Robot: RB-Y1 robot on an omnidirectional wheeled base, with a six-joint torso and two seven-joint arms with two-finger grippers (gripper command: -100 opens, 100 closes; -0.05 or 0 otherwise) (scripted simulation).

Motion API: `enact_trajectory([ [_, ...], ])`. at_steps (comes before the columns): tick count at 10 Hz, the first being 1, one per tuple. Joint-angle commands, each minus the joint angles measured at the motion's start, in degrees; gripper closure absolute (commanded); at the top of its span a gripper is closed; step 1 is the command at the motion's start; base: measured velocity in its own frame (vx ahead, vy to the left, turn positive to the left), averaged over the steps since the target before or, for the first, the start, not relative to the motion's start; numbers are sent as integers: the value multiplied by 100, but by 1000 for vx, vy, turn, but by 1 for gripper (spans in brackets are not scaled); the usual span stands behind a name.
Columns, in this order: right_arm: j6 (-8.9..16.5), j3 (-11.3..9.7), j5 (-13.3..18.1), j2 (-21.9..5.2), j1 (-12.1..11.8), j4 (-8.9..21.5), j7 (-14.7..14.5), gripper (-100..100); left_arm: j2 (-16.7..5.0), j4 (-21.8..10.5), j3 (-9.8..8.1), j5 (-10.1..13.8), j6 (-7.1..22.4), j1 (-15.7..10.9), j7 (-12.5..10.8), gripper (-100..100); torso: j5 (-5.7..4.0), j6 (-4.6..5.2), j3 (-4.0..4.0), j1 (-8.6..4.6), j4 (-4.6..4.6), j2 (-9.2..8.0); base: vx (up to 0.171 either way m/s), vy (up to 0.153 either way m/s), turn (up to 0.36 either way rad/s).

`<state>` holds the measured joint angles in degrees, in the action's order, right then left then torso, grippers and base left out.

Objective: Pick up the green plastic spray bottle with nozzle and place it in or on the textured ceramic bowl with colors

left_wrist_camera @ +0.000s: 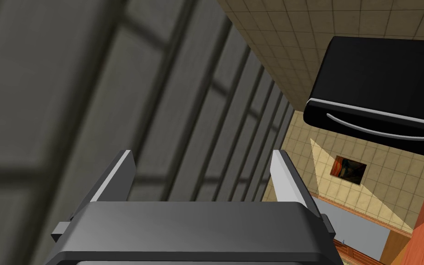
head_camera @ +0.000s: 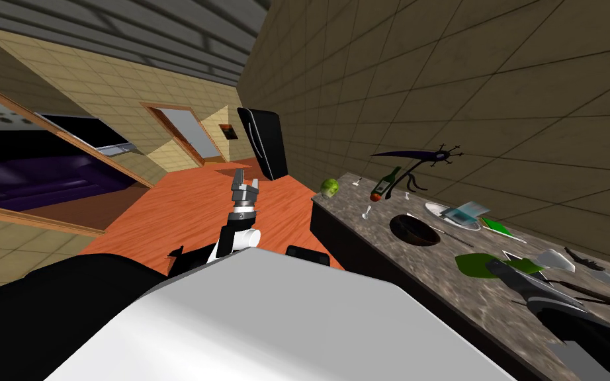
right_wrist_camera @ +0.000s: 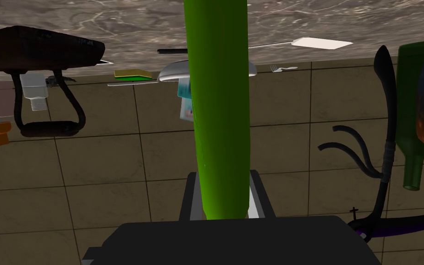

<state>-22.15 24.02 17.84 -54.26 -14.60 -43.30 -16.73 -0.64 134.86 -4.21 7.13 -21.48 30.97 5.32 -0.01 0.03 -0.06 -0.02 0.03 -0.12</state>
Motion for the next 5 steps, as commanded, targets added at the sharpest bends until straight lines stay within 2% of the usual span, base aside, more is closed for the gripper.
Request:
enact_trajectory([
  [1,0,0,0,0,0,0,0,0,0,0,0,0,0,0,0,0,0,0,0,0,0,0,0,0,0],
  [2,246,-126,8,40,-77,-286,20,100,0,0,0,0,0,0,0,0,0,0,0,1,0,0,9,-40,-196],
  [3,246,-126,8,40,-77,-379,20,100,0,0,-1,0,0,1,0,0,-2,17,-1,-13,-1,-3,17,-44,-113],
  [4,493,-259,22,91,-132,-612,26,100,0,0,0,0,0,0,0,0,-5,9,0,-18,-2,-1,12,-65,-155],
  [5,502,-259,22,91,-132,-799,26,100,0,0,-1,0,0,1,0,0,-11,21,2,-30,-6,-2,10,-50,-109],
])
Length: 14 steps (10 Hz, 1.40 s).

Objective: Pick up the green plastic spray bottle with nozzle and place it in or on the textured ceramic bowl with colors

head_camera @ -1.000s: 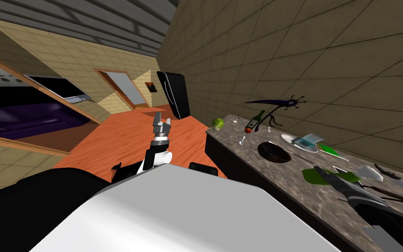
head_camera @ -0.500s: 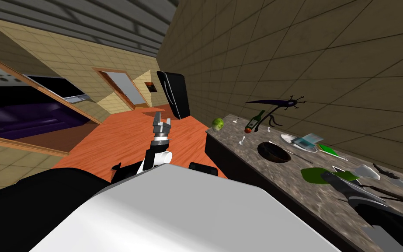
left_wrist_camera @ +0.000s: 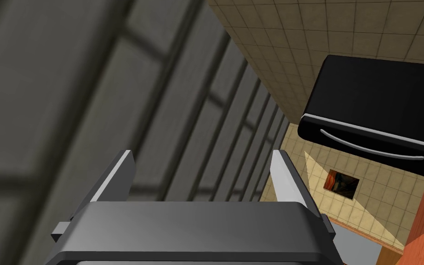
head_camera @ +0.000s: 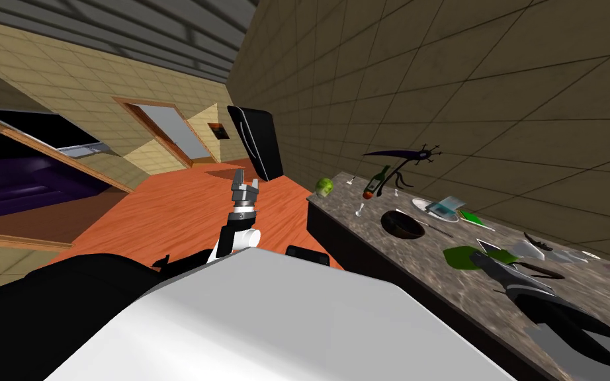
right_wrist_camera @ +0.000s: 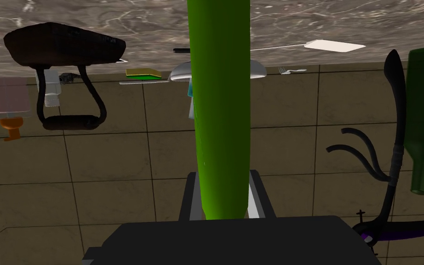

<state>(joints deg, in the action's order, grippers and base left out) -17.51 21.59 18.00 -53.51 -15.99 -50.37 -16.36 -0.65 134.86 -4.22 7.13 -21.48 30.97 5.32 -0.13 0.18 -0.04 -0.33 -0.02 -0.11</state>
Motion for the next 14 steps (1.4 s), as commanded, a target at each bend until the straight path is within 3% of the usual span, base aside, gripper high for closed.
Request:
enact_trajectory([
  [1,286,-149,20,67,-48,-286,-6,100,0,0,0,0,0,0,0,0,0,0,0,0,0,0,16,-53,-148],
  [2,294,-149,20,67,-48,-516,-6,100,0,0,0,0,0,0,0,0,-3,8,2,-3,-3,1,16,-39,-93],
  [3,550,-282,34,119,-102,-689,0,100,0,0,0,0,0,0,0,0,-7,3,3,-2,-4,3,25,-52,-185],
  [5,550,-282,34,119,-102,-968,0,100,0,0,0,0,0,0,0,0,-15,14,6,-14,-9,3,9,-27,-66],
  [6,806,-415,48,170,-157,-1144,5,100,0,0,0,0,0,-1,0,0,-11,4,5,-4,-7,2,12,-34,-151],
  [8,806,-415,48,170,-157,-1406,5,100,0,0,0,0,0,0,0,0,-23,19,4,-18,-12,-4,9,-26,-65],
  [9,1062,-547,62,221,-212,-1571,11,100,0,0,1,0,0,-1,0,0,-21,9,3,-14,-10,-4,13,-42,-193],
  [10,1062,-547,62,221,-212,-1754,11,100,0,0,0,0,0,0,0,0,-22,25,3,-23,-12,-6,17,-37,-112],
  [11,1318,-680,75,273,-266,-1985,16,100,0,0,0,0,0,0,0,0,-22,13,2,-22,-10,-5,25,-52,-146],
  [12,1318,-680,75,273,-266,-2208,16,100,0,0,0,0,0,0,0,0,-25,19,4,-27,-12,-3,16,-42,-97],
  [13,1574,-813,89,324,-321,-2405,21,100,0,0,0,0,0,0,0,0,-21,12,3,-24,-9,-3,18,-49,-177],
  [14,1574,-813,89,324,-321,-2524,21,100,0,0,0,0,0,0,0,0,-25,21,4,-27,-12,-4,19,-38,-103],
])
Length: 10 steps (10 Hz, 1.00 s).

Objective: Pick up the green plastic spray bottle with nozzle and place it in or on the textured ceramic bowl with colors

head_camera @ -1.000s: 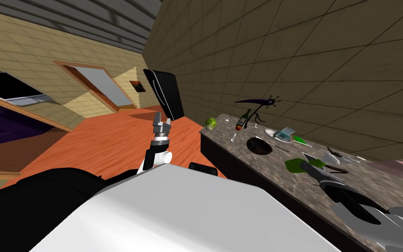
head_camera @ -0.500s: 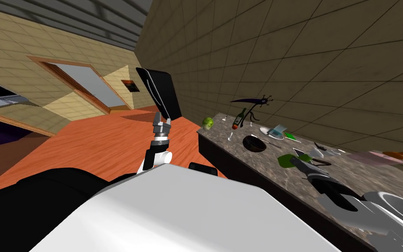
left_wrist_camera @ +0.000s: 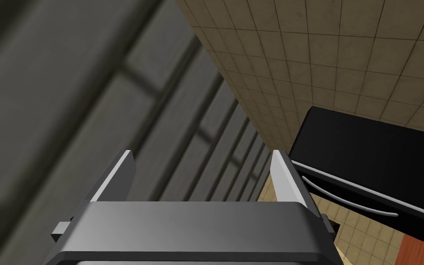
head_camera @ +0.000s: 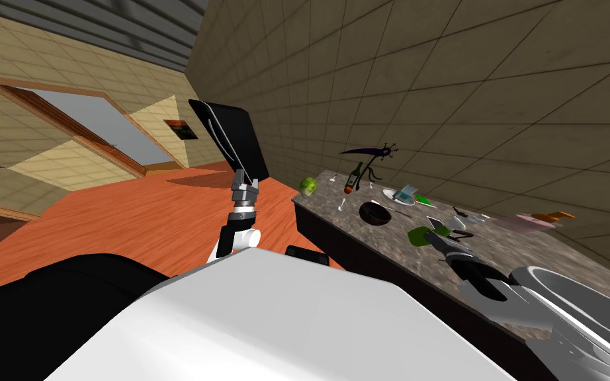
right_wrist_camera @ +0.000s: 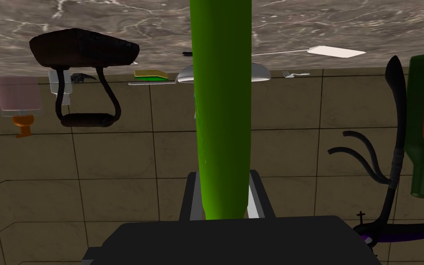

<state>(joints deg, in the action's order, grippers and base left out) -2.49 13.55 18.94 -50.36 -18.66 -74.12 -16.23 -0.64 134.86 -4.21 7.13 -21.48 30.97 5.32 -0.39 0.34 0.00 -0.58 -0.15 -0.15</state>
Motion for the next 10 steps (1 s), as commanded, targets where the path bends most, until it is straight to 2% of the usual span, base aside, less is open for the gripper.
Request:
enact_trajectory([
  [1,71,-10,-5,9,-55,-286,8,100,0,0,0,0,0,0,0,0,0,0,0,0,0,0,8,-15,-4],
  [2,328,-142,9,61,-109,-484,13,100,0,0,0,0,0,0,0,0,3,-8,-1,11,2,0,25,-35,-166],
  [3,328,-142,9,61,-109,-712,13,100,0,0,0,0,0,1,0,0,2,8,0,5,-1,-1,21,-30,-135],
  [4,328,-142,9,61,-109,-766,13,100,0,0,0,0,0,0,0,0,1,-2,-1,4,1,-1,4,-12,11],
  [5,584,-275,23,112,-164,-986,18,100,0,0,0,0,0,-1,0,0,4,-10,-2,12,3,-2,23,-33,-143],
  [6,584,-275,23,112,-164,-1152,18,100,0,0,0,0,0,0,0,0,0,1,0,6,0,0,21,-30,-116],
  [8,595,-283,25,113,-147,-1141,18,100,0,0,0,0,0,-1,0,0,3,-9,-3,9,3,-4,3,-13,2],
  [9,598,-285,26,118,-144,-1154,16,0,0,0,1,0,0,-1,0,0,4,-5,-4,12,3,-6,0,0,0],
  [10,614,-129,-110,-50,-287,-1380,122,100,0,0,1,0,0,-1,0,0,5,-5,-5,14,3,-7,-70,86,-80],
])
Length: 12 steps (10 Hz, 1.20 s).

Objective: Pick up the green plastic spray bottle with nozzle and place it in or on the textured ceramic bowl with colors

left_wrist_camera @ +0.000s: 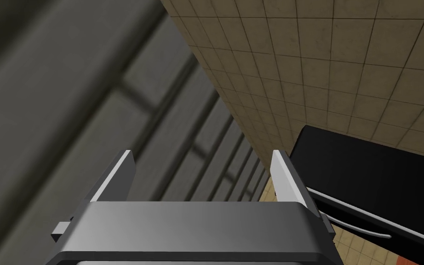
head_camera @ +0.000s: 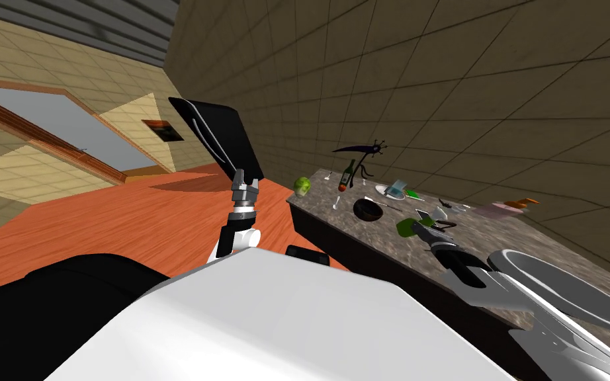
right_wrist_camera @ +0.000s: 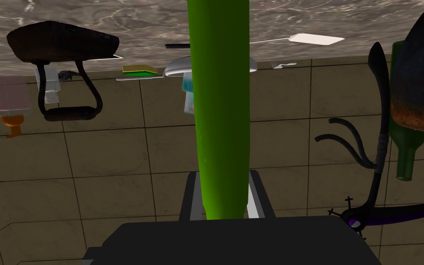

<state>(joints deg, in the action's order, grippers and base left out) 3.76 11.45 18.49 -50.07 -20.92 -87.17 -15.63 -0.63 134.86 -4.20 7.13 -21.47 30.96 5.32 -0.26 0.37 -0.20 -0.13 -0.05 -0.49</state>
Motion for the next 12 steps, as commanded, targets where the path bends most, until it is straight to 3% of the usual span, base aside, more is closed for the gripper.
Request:
enact_trajectory([
  [1,9,196,-171,-210,-169,-242,143,100,0,0,0,0,0,0,0,0,0,0,0,0,0,0,-100,178,-142],
  [3,56,391,-362,-453,-363,-540,289,100,1,0,1,0,0,-1,0,0,17,7,-24,62,12,-37,-121,204,-131],
  [8,202,823,-816,-1068,-825,-1275,638,100,0,0,1,0,0,-1,0,0,11,0,-21,36,15,-25,-100,128,-75],
  [12,346,970,-1043,-1425,-1039,-1642,807,100,0,0,0,0,0,0,0,0,9,-14,-10,22,12,-6,-51,95,-29],
])
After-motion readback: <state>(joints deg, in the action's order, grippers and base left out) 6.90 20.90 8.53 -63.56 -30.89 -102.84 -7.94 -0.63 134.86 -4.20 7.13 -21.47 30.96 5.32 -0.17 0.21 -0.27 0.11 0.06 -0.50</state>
